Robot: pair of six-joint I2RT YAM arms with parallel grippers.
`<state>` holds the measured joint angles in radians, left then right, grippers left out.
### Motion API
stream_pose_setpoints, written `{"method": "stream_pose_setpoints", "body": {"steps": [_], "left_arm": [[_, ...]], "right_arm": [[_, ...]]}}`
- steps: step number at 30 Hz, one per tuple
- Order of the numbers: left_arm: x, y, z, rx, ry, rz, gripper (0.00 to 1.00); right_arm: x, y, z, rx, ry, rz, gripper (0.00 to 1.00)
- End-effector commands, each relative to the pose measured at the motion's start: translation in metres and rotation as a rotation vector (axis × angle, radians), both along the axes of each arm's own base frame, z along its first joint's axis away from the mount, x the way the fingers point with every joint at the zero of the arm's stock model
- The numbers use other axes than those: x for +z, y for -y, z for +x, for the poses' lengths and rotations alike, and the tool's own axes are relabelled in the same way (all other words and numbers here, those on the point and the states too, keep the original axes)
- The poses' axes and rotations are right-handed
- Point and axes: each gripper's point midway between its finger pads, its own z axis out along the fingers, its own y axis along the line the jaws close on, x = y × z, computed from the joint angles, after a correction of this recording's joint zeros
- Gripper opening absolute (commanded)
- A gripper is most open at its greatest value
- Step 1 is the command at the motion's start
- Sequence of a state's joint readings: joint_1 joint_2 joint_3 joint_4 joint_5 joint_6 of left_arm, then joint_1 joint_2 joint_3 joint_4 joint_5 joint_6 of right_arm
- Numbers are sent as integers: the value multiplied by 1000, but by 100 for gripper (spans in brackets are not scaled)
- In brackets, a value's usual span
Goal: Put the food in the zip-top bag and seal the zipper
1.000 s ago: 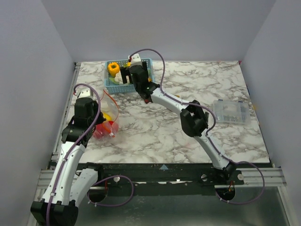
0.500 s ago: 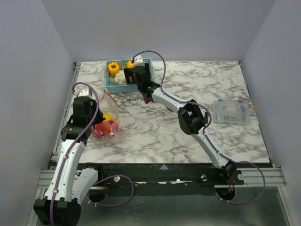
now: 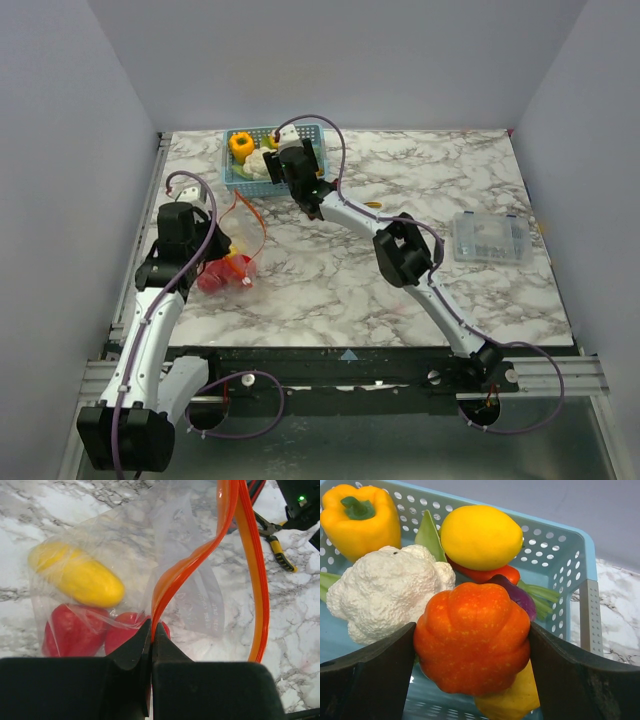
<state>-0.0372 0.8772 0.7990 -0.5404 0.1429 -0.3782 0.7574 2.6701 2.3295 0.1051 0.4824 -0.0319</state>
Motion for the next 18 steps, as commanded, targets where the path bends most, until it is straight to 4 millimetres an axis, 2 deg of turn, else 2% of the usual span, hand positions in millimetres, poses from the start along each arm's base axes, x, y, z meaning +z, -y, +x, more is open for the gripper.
{"method": "stream_pose_setpoints", "body": {"steps": [1,4,6,9,12,16,18], "left_arm": [[1,21,6,-132,73,-22,0],[-12,18,6,-103,35,6,0],[-15,16,7,-90,18,16,0],[-6,23,7,-115,40,-4,0],[1,17,6,-77,59,5,0],[9,6,0,-14,47,27,0],[12,3,-1,7,65,27,0]], "right_arm": [[3,6,0,14,0,-66,61],[10,6,1,7,5,-38,59],[7,7,1,0,4,-39,51],[6,11,1,-11,24,-38,37],[7,9,2,-7,35,-30,23],[20,4,0,1,43,47,11],[30,1,-3,19,43,84,10]]}}
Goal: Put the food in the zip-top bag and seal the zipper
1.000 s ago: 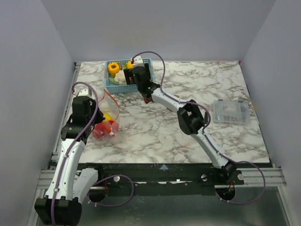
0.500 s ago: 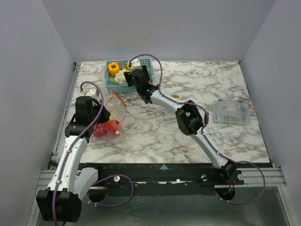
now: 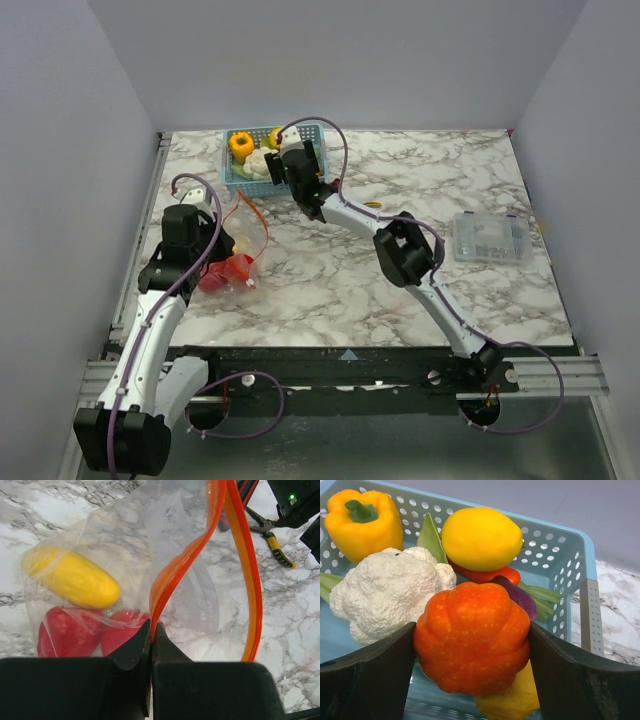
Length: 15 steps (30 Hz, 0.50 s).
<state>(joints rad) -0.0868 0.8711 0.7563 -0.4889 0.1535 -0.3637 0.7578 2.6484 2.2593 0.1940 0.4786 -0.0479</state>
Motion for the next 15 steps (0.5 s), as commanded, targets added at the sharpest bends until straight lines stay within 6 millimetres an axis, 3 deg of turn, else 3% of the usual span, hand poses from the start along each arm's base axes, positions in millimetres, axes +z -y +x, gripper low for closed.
{"method": "stream_pose_setpoints", "body": {"steps": [1,2,8,15], "left_arm": [[21,-12,-1,79,45,14,0],[22,-10,-1,73,45,7,0],[22,-8,0,70,23,-5,0],[16,-9,1,78,-9,2,0]], "right_arm": [[34,-2,-2,13,6,101,7],[38,-4,-3,17,-6,121,1],[84,-10,-9,46,-12,211,1],[134,-11,-43,137,-79,320,1]]}}
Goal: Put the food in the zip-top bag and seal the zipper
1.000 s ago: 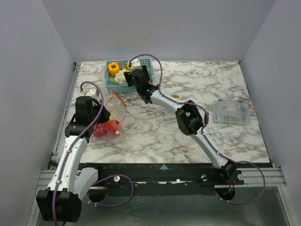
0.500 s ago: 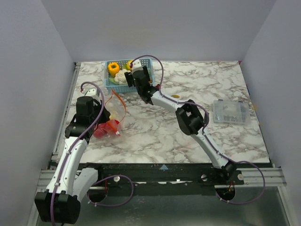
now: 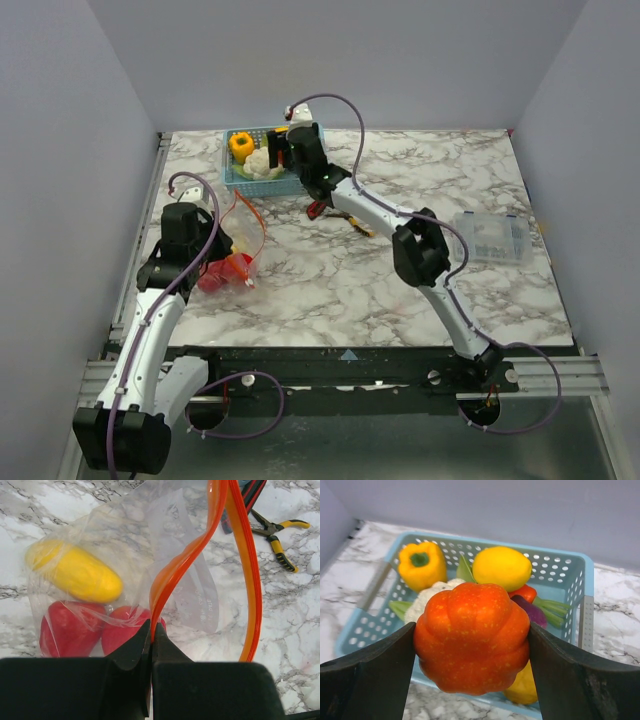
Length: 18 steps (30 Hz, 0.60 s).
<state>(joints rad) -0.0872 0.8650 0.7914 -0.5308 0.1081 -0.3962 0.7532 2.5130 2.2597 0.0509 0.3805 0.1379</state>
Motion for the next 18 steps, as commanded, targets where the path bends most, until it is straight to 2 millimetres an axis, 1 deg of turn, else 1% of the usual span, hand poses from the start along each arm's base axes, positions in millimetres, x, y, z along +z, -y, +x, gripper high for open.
{"method": "stream_pose_setpoints", "body": {"steps": [1,3,5,6,7,8,9,10,13,16,18], "left_arm": [[6,-2,2,20,-7,0,0],[4,0,2,12,-19,-6,0],[3,2,1,2,-28,-10,0],[2,2,1,-1,-31,-12,0],[2,3,1,-3,-33,-15,0],[2,4,0,-6,-36,-20,0],[2,4,0,-5,-37,-23,0],[3,4,0,-1,-38,-26,0],[4,3,-2,16,-37,-33,0],[2,-1,-4,44,-46,-33,0],[1,-1,-5,52,-52,-40,0]], "right_arm": [[77,-2,-31,92,-28,152,1],[83,-5,-48,143,-86,193,1],[88,-10,-70,216,-146,249,1],[90,-13,-83,254,-178,283,1],[84,-16,-96,299,-216,305,1],[90,-20,-110,348,-230,332,1],[90,-22,-122,379,-253,351,1],[95,-24,-132,407,-258,371,1],[95,-23,-163,482,-317,434,1],[101,-26,-197,595,-346,498,1],[108,-24,-217,633,-338,527,1]]}}
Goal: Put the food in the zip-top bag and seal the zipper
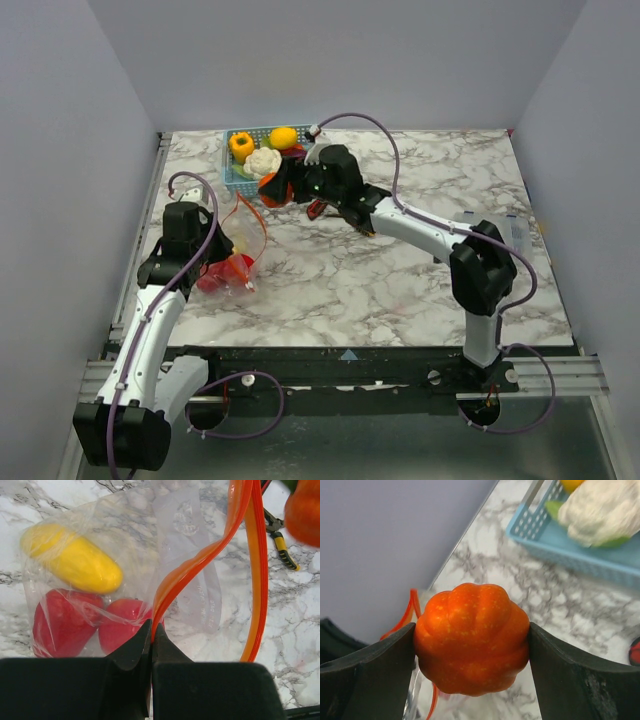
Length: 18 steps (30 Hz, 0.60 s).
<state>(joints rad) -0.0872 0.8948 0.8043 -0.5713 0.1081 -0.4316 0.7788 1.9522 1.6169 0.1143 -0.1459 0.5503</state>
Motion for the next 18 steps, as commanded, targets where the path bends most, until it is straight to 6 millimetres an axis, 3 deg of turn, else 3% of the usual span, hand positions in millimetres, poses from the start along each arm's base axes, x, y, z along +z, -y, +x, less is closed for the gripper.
{"method": "stream_pose_setpoints", "body": {"steps": [1,7,11,18], "left_arm": [[9,-2,-2,39,9,-20,0],[4,-4,-3,71,-26,-25,0],[6,-6,-8,79,-7,-18,0],[20,-5,-10,65,34,-23,0]], "right_arm": [[43,-10,-59,173,-2,179,1],[33,-4,-100,204,25,203,1],[43,-12,-119,194,100,143,1],[40,-29,-125,159,135,68,1]]}}
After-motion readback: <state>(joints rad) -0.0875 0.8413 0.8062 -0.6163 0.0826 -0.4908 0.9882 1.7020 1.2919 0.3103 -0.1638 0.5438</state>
